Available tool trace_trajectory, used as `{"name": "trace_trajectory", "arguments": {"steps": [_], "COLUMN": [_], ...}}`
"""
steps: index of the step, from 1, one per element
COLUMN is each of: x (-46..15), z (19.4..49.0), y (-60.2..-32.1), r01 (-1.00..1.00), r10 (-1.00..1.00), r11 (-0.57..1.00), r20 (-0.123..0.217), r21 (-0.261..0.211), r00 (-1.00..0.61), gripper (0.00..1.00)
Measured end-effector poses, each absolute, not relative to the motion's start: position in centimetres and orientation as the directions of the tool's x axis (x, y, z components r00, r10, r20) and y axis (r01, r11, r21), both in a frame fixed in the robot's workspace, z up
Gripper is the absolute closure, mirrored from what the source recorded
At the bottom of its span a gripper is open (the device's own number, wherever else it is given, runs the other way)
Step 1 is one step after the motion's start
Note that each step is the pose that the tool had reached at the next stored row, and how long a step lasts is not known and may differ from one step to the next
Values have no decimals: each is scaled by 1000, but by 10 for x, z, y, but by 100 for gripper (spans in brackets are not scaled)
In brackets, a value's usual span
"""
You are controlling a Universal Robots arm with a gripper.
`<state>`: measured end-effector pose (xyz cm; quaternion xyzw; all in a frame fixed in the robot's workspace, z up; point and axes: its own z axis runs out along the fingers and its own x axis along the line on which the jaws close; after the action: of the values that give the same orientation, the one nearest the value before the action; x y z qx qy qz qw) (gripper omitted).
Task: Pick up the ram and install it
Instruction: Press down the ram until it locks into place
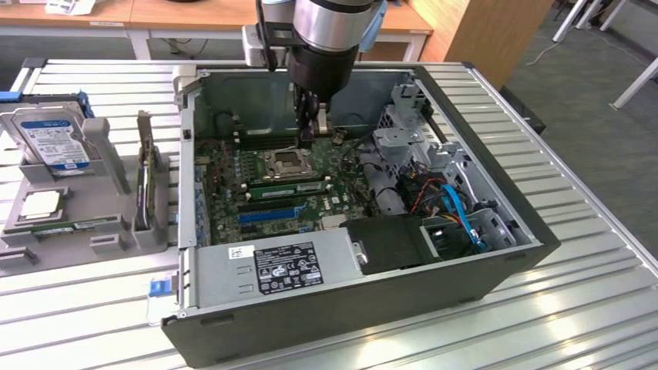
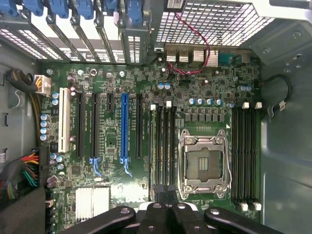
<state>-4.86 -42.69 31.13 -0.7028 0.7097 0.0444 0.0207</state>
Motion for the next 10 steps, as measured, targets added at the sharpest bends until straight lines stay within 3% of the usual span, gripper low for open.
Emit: {"name": "trace_trajectory", "arguments": {"steps": [10], "x": [-49], "z": [311], "y": [-427], "r01": [-999], "r10": [-995], "r11": [36], "r20": [-92], "r21": [34], "r00": [-39], "gripper": [90]}}
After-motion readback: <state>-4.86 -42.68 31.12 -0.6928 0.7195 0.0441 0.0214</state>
